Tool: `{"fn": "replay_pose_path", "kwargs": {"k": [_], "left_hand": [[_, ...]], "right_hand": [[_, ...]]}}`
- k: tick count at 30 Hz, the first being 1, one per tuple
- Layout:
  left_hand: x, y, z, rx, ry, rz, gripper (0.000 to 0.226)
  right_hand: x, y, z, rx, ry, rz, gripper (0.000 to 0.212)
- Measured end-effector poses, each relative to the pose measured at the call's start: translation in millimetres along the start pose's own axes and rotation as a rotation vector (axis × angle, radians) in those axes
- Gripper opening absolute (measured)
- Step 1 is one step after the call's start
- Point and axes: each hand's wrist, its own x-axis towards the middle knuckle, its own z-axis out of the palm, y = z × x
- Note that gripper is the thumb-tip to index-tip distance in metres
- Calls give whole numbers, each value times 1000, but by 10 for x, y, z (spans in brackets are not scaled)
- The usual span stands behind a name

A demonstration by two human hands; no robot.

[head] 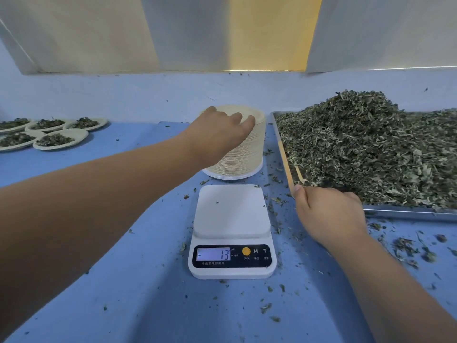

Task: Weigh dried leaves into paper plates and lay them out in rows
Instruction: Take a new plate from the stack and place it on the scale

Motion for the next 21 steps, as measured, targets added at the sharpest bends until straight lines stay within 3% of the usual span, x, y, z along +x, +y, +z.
{"fn": "replay_pose_path", "kwargs": {"k": [3, 7, 11, 16, 19, 21], "left_hand": [[-46, -9, 63, -119, 98, -175, 57], [-101, -54, 85, -499, 254, -569, 25], [-184, 49, 142, -1018, 439, -826, 38], [-513, 262, 199, -1229, 667, -916, 43], [-761, 417, 160, -1334, 744, -841, 39], [-932, 502, 154, -1433, 694, -791, 35]], "right_hand": [[-8, -19, -14, 8, -13, 8, 55], [-2, -27, -26, 5, -30, 21, 56], [-17, -35, -41, 18, -40, 34, 56], [-33, -43, -44, 220, 68, 47, 40], [-54, -104, -60, 602, 135, 16, 61], [-90, -192, -81, 757, 143, -58, 76]]}}
